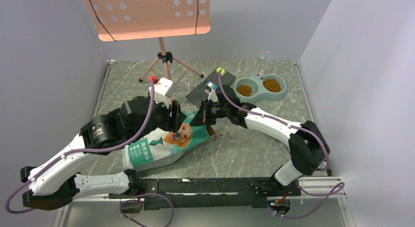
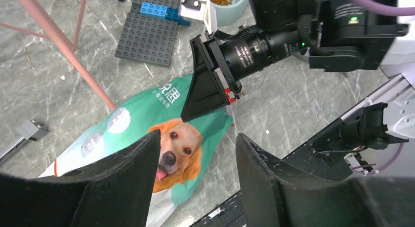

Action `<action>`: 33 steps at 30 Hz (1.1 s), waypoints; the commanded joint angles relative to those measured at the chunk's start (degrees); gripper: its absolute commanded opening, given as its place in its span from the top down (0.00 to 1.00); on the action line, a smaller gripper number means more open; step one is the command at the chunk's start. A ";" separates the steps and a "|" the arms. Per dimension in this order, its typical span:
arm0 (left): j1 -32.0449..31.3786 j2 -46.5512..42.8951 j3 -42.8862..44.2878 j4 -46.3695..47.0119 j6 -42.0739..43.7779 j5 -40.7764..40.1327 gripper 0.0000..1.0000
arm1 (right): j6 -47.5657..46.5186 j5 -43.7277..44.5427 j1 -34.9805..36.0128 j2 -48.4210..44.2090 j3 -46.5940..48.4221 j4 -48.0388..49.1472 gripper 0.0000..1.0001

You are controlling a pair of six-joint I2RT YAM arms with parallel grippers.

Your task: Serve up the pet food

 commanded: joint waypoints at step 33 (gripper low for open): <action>-0.14 -13.71 5.39 -15.36 -17.98 -20.50 0.19 | -12.62 20.14 20.42 23.56 75.06 -41.00 1.00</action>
